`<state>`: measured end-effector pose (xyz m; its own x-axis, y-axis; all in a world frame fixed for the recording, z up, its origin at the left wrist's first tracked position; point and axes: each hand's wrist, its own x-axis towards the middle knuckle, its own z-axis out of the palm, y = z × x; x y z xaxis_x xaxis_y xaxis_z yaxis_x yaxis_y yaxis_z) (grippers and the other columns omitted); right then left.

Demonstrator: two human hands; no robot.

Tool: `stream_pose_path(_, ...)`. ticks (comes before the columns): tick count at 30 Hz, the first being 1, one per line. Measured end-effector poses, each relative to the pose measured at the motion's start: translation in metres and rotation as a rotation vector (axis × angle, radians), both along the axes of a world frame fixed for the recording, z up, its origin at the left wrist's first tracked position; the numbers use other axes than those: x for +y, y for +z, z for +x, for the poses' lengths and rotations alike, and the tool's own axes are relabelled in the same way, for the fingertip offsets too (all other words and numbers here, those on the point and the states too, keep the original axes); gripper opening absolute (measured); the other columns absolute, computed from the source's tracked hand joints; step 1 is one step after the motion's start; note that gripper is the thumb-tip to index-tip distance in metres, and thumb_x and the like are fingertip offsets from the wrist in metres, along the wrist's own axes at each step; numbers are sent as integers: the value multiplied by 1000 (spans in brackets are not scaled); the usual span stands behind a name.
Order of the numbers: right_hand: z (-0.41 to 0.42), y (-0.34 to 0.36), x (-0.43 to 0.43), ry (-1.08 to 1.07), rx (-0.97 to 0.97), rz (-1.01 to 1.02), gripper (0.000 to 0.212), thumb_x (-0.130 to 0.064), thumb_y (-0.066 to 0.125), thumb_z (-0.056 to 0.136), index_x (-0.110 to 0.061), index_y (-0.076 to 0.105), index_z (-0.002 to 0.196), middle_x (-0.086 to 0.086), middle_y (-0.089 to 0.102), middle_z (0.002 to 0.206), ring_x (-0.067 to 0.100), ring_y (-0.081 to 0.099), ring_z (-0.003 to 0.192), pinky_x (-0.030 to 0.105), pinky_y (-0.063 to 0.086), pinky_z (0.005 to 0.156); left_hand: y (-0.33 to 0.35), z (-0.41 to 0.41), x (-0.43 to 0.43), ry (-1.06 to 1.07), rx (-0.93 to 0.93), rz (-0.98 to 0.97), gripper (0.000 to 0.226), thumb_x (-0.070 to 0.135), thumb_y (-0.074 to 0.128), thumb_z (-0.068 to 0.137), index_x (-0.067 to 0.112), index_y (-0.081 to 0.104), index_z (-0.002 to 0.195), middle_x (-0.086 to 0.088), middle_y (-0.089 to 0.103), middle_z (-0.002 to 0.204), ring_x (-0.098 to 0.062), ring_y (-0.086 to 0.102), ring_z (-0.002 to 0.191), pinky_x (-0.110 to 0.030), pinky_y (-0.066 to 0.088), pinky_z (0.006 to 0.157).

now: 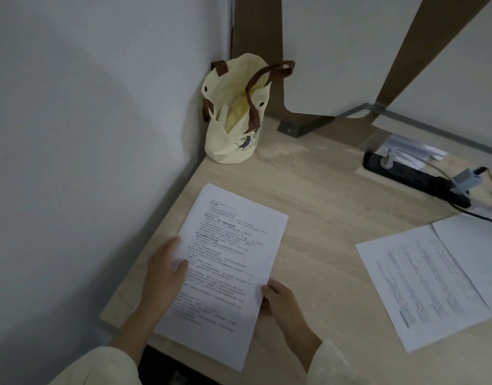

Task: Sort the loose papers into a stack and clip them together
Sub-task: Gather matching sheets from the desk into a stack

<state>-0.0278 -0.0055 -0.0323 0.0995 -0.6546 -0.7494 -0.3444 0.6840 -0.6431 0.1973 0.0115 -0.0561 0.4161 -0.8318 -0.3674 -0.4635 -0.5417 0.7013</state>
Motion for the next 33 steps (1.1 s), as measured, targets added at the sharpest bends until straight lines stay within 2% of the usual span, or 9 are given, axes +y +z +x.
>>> stream_pose_path(5,-2,-3,-2,-19,-34,6,26,-8,39,96,3,62,101,17,70,94,23,65,72,27,56,65,-3,1,-2,-47,4,-47,50,2,55,87,7,44,136,-9,41,145,-27,37,134,-45,33,111)
stream_pose_path(9,-14,1,-8,-6,-11,-84,24,-13,42,96,-4,64,90,8,69,79,16,64,65,26,54,64,-4,-5,-5,-56,-10,-45,50,6,53,90,10,40,138,-9,39,146,-27,36,134,-45,34,110)
stream_pose_path(14,-111,8,-28,-86,387,-397,15,-13,47,93,-14,62,94,5,66,93,16,59,83,25,46,75,5,-33,-6,-61,-114,-95,50,9,50,92,10,37,140,-8,31,150,-27,28,138,-42,26,113)
stream_pose_path(20,-254,-6,-12,119,925,-360,38,-11,62,83,0,56,119,29,52,122,45,46,117,52,34,99,13,-100,-14,-213,-175,-172,49,7,53,90,11,41,137,-7,31,151,-24,26,139,-35,23,112)
stream_pose_path(22,-273,-18,6,219,951,-367,46,-18,63,81,0,54,123,30,54,120,49,52,110,55,42,93,16,-132,-19,-270,-170,-193,48,9,53,90,13,42,137,-5,32,150,-23,26,139,-33,22,113)
stream_pose_path(25,-273,-27,31,340,881,-500,53,-38,47,77,-12,52,123,19,60,110,40,61,93,44,52,77,21,-188,-23,-415,-177,-243,47,24,45,89,17,45,135,2,32,149,-15,26,139,-21,17,110)
stream_pose_path(29,-260,-2,35,362,584,-578,46,-33,51,85,-24,48,130,-3,42,124,18,45,112,21,36,91,18,-264,-25,-633,-152,-294,63,47,24,81,24,43,137,13,19,148,-2,10,135,-14,7,109)
stream_pose_path(31,-289,-1,30,258,648,-641,45,-26,58,83,-18,52,127,7,46,129,25,49,115,26,39,93,6,-296,-20,-748,-269,-229,70,55,18,79,28,34,141,11,9,152,-4,-1,136,-19,-4,112)
stream_pose_path(33,-334,0,21,149,761,-555,52,-17,67,80,-12,50,129,15,44,134,34,45,121,37,41,97,-8,-317,-13,-868,-430,-123,68,61,21,85,24,39,139,-3,30,151,-14,6,139,-27,2,111)
